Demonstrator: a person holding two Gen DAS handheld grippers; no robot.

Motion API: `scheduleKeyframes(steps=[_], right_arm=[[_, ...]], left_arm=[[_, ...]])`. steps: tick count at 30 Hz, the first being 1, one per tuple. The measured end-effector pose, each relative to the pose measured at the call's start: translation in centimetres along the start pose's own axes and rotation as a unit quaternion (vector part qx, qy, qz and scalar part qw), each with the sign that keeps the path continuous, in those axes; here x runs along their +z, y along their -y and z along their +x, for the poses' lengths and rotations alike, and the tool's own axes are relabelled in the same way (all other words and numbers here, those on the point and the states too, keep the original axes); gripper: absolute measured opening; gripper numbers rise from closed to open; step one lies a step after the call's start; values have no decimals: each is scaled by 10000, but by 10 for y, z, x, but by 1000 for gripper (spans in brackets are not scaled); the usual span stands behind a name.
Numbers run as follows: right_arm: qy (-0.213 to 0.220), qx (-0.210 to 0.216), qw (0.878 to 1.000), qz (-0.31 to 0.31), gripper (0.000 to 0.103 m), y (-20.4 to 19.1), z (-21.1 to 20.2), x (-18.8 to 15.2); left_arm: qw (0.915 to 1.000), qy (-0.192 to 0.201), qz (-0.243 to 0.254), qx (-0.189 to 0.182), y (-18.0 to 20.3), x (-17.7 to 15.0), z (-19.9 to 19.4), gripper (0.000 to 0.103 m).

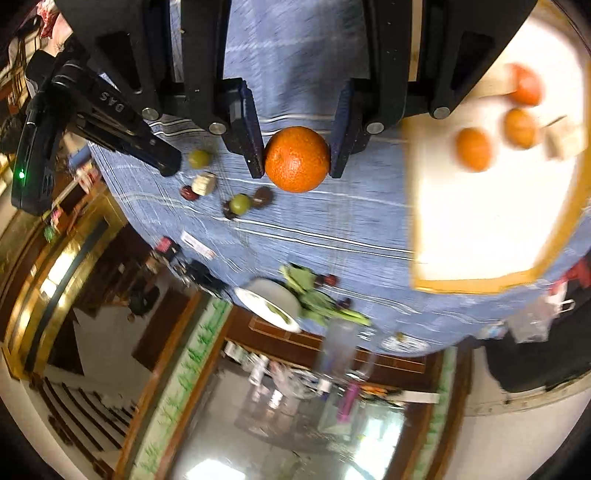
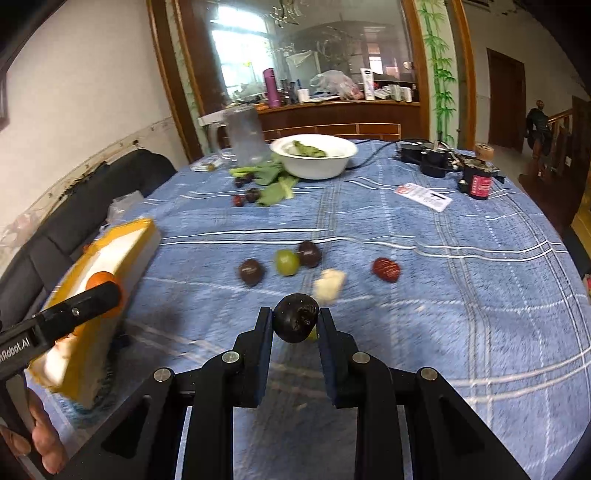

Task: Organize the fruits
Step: 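Carry the mandarin and dark plum into the tray, opening both grippers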

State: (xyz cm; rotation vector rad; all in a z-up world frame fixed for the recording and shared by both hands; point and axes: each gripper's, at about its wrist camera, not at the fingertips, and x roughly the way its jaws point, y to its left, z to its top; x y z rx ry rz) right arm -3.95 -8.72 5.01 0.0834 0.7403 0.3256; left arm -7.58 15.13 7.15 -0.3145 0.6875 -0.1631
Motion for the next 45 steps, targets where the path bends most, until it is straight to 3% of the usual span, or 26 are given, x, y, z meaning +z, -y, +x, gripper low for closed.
scheduleKeyframes(steps=[4,10,16,24,29,33,36,39,41,45], right_arm=[[25,319,9994,-133,26,-34,-17,1],[46,1142,9924,-454,26,-103,-25,9],[-372,1727,9812,-780,26,-167,0,1],[-612,1622,9767,-1267,27,-214,26,-13],[-857,1298,9760,-1527,27,-226,53,-7],[-988,1099,9761,-1591,27,-228,69,-6],[-992,1018,9768,-1604,28,-229,75,-5],[-933,1022,9780,-1564,36,-228,74,-2],[-847,990,9796,-1532,49,-228,70,-1],[-601,892,9824,-1526,49,-225,58,5]], left_arm=[[9986,236,-316,341,-42,0,-41,34],[9874,458,-446,1448,-101,-9,-80,34],[9811,214,-793,1752,-146,-19,-81,34],[9807,33,-638,1848,-154,-31,-72,34],[9810,-70,-632,1834,-153,-35,-65,34],[9824,-12,-695,1734,-153,-34,-68,43],[9816,90,-710,1769,-151,-32,-74,58],[9821,172,-747,1719,-151,-31,-79,60],[9821,185,-784,1701,-151,-31,-80,60],[9817,186,-787,1727,-148,-30,-83,62]])
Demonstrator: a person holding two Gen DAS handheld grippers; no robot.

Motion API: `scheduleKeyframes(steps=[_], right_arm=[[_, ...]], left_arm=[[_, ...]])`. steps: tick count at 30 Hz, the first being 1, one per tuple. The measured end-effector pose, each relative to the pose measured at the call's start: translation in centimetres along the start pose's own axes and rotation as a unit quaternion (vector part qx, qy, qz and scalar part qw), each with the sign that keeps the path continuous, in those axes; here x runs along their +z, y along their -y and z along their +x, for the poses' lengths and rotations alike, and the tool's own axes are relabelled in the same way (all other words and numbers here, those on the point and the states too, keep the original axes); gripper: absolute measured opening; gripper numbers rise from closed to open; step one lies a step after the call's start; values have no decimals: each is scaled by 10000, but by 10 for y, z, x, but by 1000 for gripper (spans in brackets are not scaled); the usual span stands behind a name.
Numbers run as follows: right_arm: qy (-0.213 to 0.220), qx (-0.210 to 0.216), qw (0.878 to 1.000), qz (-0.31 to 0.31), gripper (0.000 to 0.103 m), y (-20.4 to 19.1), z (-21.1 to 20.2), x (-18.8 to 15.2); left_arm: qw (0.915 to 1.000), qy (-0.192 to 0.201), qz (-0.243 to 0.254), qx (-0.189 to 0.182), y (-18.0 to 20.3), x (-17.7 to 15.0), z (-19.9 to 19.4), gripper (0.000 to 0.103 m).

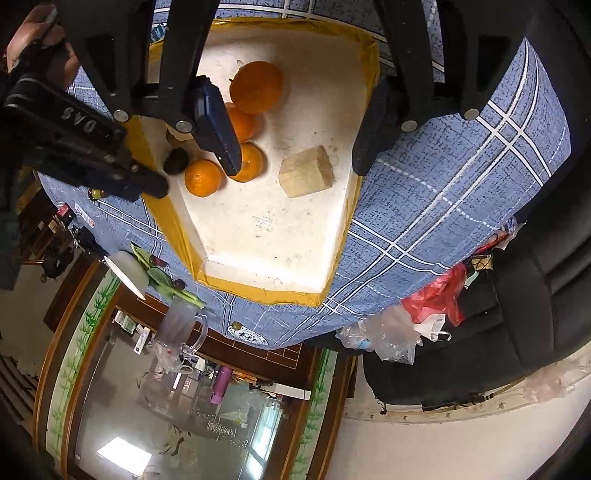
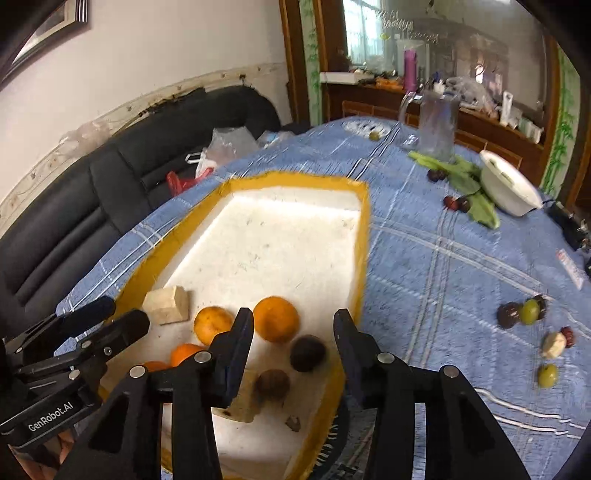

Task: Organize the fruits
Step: 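Carry the mandarin and dark plum into the tray, opening both grippers, then grasp a dark plum with the left gripper while the right gripper grasps a green grape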

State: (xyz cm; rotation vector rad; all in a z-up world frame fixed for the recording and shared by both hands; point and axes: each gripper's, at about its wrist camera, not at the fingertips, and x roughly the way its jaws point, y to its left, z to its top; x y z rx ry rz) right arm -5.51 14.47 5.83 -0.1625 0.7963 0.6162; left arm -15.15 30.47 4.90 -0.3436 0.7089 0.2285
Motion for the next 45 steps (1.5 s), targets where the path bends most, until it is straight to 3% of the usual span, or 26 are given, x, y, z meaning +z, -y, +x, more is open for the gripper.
scheduleKeyframes(steps=[3,5,7,11,17,25,40,45], right_arm=[[272,-171,9995,-57,52,5,-19,1],[417,-278,9987,-63,65,11,-31,0],[577,-418,9975,-30,70,22,-46,-3],[613,-587,9963,136,71,46,-64,-14],[571,-649,9955,383,71,69,-79,-37],[626,-598,9947,557,74,89,-97,-62],[675,-735,9887,1121,77,141,-119,-83],[618,-863,9857,1306,77,164,-121,-91]], left_arm=[[10000,35,30,59,2,1,-5,67],[9999,60,89,117,5,1,-10,69],[9996,98,176,181,9,1,-14,71],[9972,279,538,430,29,-1,-25,76],[9852,654,1385,776,74,-11,-43,85],[9803,623,1742,694,106,-20,-53,85],[9750,223,2155,488,147,-34,-44,85],[9753,-49,2196,245,156,-36,-34,85]])
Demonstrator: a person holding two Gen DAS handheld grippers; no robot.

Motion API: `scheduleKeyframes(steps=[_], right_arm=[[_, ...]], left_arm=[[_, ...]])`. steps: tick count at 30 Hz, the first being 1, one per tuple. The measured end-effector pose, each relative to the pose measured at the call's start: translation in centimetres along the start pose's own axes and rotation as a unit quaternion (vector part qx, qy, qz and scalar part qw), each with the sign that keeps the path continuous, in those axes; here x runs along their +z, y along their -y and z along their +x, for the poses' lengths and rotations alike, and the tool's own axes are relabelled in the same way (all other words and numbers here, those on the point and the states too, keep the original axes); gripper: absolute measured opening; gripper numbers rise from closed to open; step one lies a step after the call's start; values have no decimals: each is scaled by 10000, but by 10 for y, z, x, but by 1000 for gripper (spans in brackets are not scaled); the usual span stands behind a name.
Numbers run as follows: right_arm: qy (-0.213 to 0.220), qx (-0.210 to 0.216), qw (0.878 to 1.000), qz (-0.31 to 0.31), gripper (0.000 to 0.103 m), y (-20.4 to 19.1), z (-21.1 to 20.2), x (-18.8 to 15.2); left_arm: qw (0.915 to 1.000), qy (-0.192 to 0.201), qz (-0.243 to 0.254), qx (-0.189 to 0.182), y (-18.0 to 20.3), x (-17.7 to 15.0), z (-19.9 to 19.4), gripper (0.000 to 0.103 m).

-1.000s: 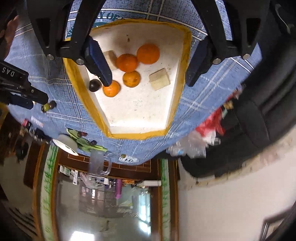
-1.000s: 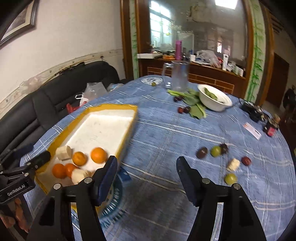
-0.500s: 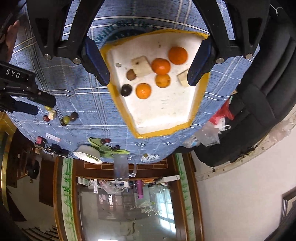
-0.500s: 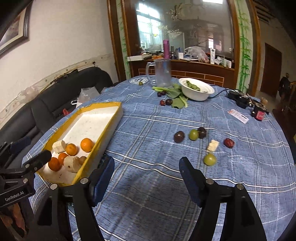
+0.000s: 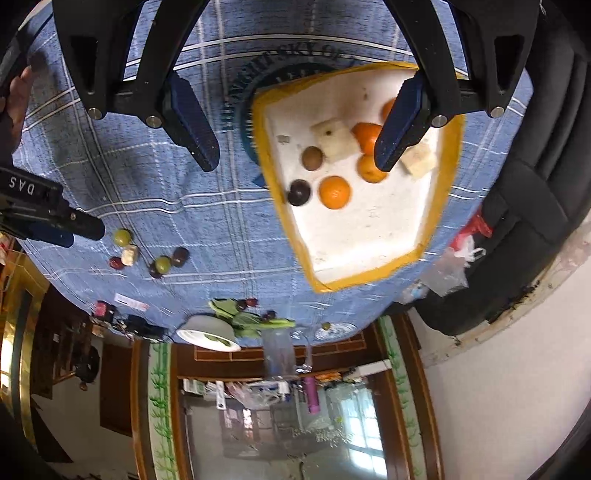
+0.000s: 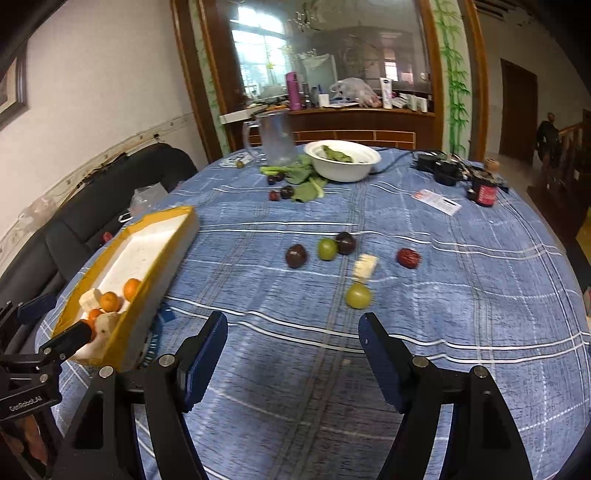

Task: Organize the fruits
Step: 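Grasp a dark plum with the left gripper while the right gripper grasps a green grape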

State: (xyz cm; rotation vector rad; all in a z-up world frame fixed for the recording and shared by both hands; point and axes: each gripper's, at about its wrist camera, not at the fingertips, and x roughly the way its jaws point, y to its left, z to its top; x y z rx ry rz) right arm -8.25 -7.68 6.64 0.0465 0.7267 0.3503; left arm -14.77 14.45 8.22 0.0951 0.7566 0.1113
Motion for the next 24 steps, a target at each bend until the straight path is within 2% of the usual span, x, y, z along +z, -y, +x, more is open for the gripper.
scheduleKeyframes(steps=[5,11,13,16,19,21,22,24], right_arm=[[-27,-266,9994,216,77,36,-1,2],[-119,-591,9942,886,77,92,7,18],[-165,-633,9927,1015,77,100,14,24],[-288,-550,9928,1027,77,99,29,30],[-438,-293,9952,824,77,85,49,33],[-505,-157,9969,587,72,71,63,34],[-537,-103,9972,508,66,67,68,34],[-605,17,9973,404,61,62,76,32]], left_arm=[[9996,-104,-17,-273,11,4,7,85],[9978,-86,63,-650,35,15,13,85],[9965,-95,152,-820,47,20,16,85],[9946,-93,193,-1016,59,26,19,85],[9939,-74,109,-1095,64,35,26,85],[9938,-55,-26,-1114,64,46,35,85],[9934,-57,-107,-1139,63,50,40,85],[9908,-60,-376,-1298,60,63,52,85]])
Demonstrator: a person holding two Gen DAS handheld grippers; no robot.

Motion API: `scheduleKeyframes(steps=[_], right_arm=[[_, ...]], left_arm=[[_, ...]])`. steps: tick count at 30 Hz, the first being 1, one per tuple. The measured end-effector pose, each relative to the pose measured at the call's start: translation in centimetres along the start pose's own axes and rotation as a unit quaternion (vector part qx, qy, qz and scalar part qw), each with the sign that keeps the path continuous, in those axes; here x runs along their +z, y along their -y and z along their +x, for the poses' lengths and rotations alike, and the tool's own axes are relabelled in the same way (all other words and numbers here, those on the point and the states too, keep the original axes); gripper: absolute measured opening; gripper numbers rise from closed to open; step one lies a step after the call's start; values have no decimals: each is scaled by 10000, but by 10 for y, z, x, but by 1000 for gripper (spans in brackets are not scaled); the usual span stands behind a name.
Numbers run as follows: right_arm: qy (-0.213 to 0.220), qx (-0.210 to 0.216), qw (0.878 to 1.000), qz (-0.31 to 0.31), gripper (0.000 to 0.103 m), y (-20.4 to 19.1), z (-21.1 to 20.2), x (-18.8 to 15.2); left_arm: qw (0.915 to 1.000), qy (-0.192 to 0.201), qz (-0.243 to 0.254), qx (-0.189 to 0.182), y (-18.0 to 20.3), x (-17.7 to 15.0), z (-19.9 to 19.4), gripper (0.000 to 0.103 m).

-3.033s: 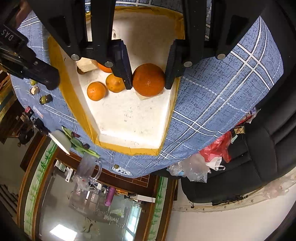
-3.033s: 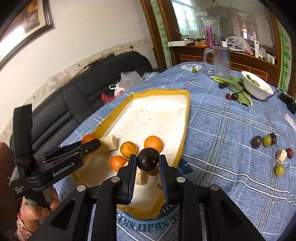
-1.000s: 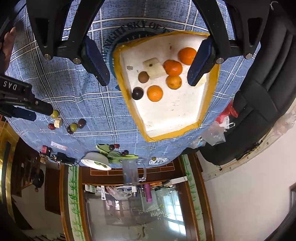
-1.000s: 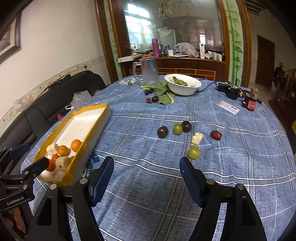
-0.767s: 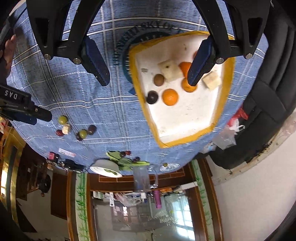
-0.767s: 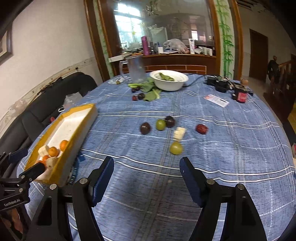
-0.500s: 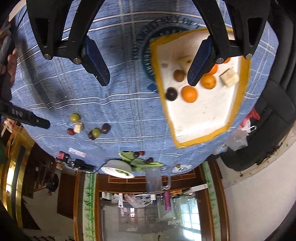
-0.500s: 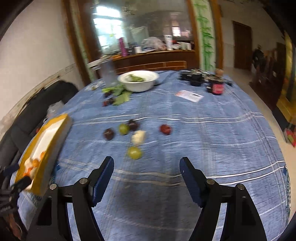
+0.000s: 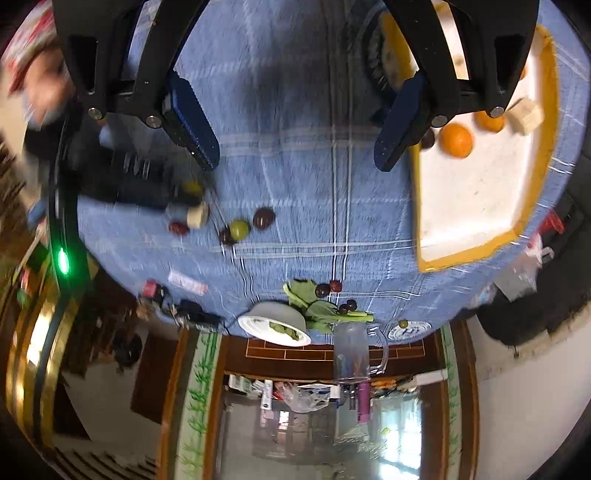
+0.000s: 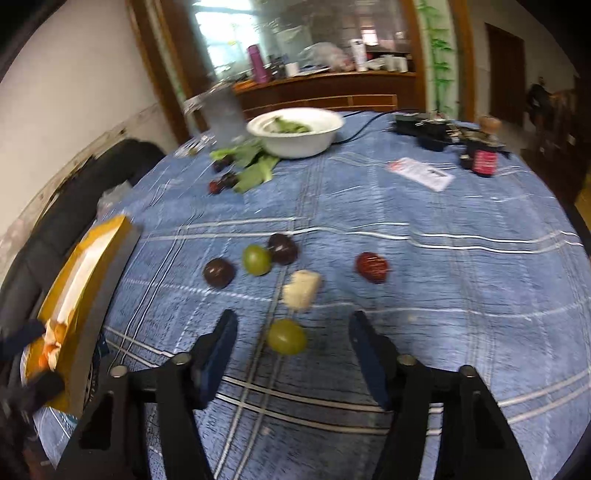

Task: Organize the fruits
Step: 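Grasp a dark plum with the left gripper while the right gripper grasps a green grape, then place the plum and grape in the tray, opening both grippers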

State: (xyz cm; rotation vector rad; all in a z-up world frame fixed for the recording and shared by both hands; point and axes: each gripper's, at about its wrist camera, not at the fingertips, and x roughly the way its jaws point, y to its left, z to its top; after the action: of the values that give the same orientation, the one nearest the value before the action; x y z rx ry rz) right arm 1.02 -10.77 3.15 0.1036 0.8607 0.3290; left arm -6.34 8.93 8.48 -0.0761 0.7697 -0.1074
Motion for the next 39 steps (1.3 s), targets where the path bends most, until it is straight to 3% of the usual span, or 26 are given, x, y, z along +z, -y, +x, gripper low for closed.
scheduleKeyframes(steps=[3,5,9,15,18,20,22,27,33,39], right_arm=[[-81,58,9999,-45,58,1,8,-3],[-115,113,9999,-16,57,4,10,-5],[-166,115,9997,-105,54,3,14,-6],[-219,40,9995,-202,54,1,18,-8],[-298,-15,9991,-310,47,-3,23,-9],[-292,-120,9985,-455,43,-8,24,-11],[-292,-147,9980,-536,39,-11,25,-12],[-274,-179,9981,-527,28,-10,25,-12],[-224,-111,9987,-451,28,-8,20,-14],[-113,-357,9967,-719,28,-20,16,-18]], left_arm=[[9993,27,-249,-282,-1,18,24,84],[9988,-31,-243,-422,7,27,46,74],[9984,-345,-18,-455,23,31,91,44],[9969,-598,-107,-494,18,34,126,43],[9966,-623,-43,-539,20,36,136,43],[9958,-701,9,-588,23,34,143,38],[9951,-781,63,-606,24,32,148,27],[9956,-720,89,-588,22,30,148,21],[9969,-520,46,-594,19,28,136,20],[9972,-399,-32,-632,15,27,127,20]])
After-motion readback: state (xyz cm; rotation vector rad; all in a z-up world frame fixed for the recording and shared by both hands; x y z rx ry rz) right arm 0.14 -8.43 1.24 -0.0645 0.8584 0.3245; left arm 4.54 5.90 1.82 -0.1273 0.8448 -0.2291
